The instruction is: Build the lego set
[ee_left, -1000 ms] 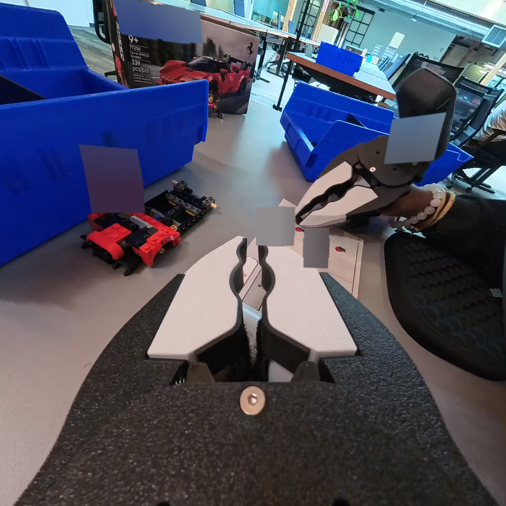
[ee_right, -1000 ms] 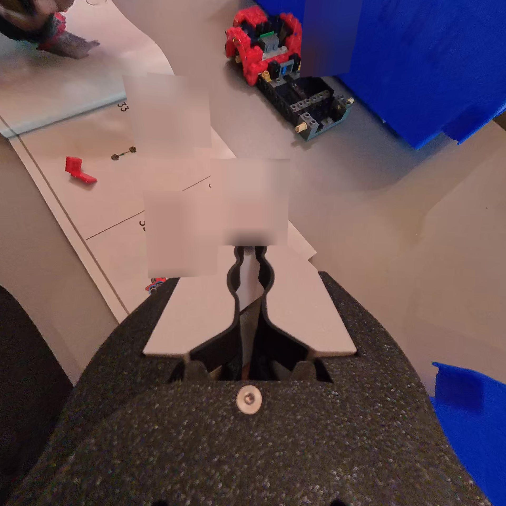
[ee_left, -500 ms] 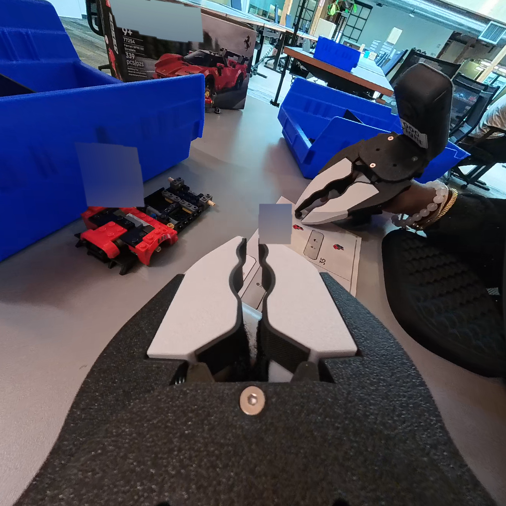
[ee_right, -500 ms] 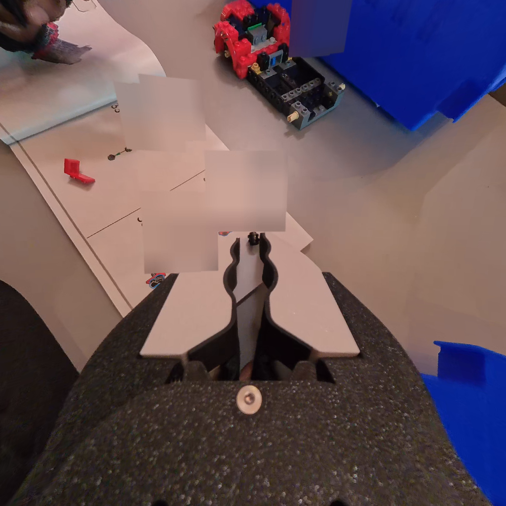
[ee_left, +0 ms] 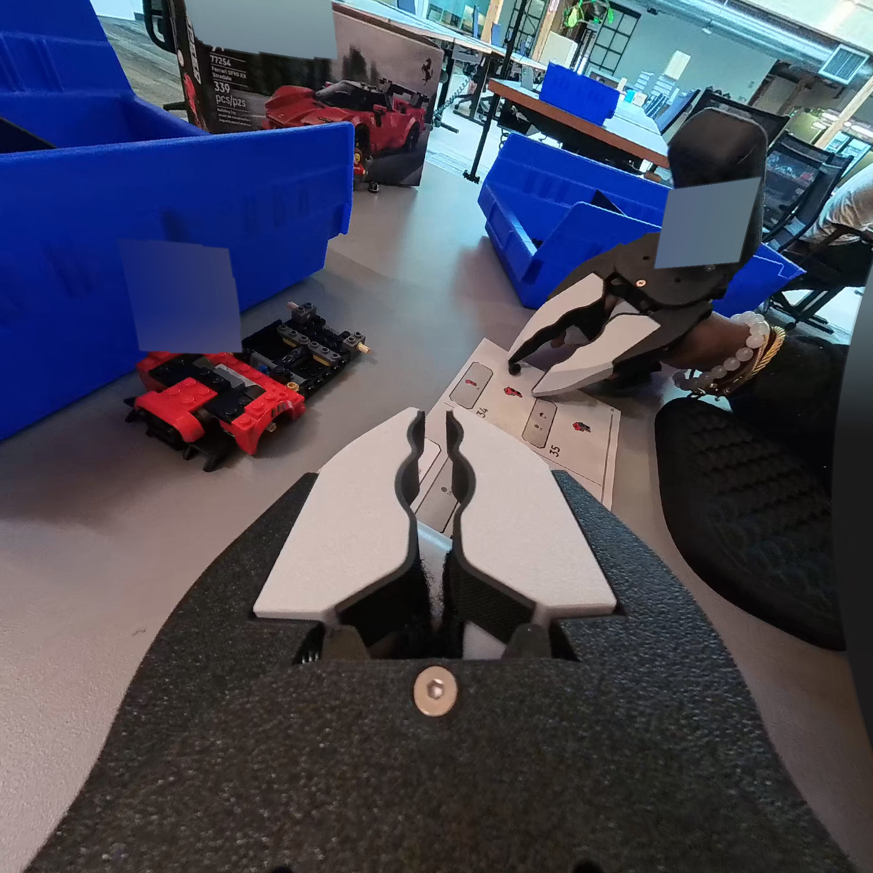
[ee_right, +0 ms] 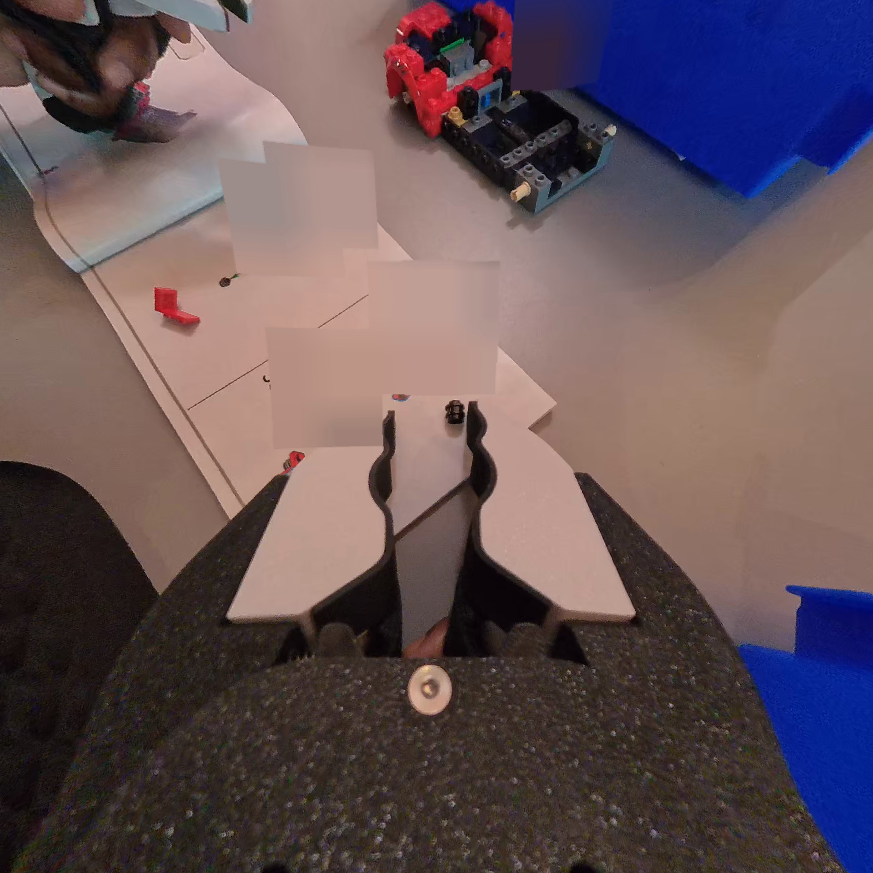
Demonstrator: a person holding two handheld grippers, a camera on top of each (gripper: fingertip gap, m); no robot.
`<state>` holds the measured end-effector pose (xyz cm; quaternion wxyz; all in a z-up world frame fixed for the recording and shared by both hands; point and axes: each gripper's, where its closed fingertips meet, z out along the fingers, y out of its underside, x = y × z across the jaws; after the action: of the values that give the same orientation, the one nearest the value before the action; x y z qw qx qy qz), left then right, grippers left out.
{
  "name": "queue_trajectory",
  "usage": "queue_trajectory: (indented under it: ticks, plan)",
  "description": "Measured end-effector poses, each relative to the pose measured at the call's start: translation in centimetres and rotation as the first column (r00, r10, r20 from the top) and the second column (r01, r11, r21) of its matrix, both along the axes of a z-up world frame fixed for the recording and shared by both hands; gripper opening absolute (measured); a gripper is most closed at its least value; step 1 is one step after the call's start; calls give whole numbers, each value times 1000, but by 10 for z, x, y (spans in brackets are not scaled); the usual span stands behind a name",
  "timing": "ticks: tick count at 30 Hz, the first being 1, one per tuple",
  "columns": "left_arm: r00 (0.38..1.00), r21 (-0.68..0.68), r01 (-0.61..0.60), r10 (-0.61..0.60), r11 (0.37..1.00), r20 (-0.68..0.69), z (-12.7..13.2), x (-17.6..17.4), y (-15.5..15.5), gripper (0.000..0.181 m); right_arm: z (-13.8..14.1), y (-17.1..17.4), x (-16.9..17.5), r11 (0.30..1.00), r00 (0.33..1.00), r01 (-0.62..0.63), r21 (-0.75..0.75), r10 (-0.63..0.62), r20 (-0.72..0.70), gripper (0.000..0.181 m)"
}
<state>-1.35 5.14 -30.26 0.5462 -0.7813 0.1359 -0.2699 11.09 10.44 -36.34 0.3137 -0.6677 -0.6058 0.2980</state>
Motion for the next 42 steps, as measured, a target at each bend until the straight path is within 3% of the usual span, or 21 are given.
queue_trajectory:
  ticks: [12,17,29,42]
  plan:
    - [1000,-7,9,-9,1000,-3,-1,1,-1,8,0,-4,0,1000,1000,-26,0,26,-1,32]
    - [1000,-8,10,-10,1000,-4,-1,1,-1,8,-1,-7,0,999,999,-49,5,49,10,22]
    - [1000,-12,12,-12,1000,-3,-2,2,0,8,-1,-8,0,998,998,-58,-11,58,2,28]
    - [1000,-6,-7,7,1000,15,0,-2,1,8,14,-6,1,998,994,-51,-37,47,-103,28]
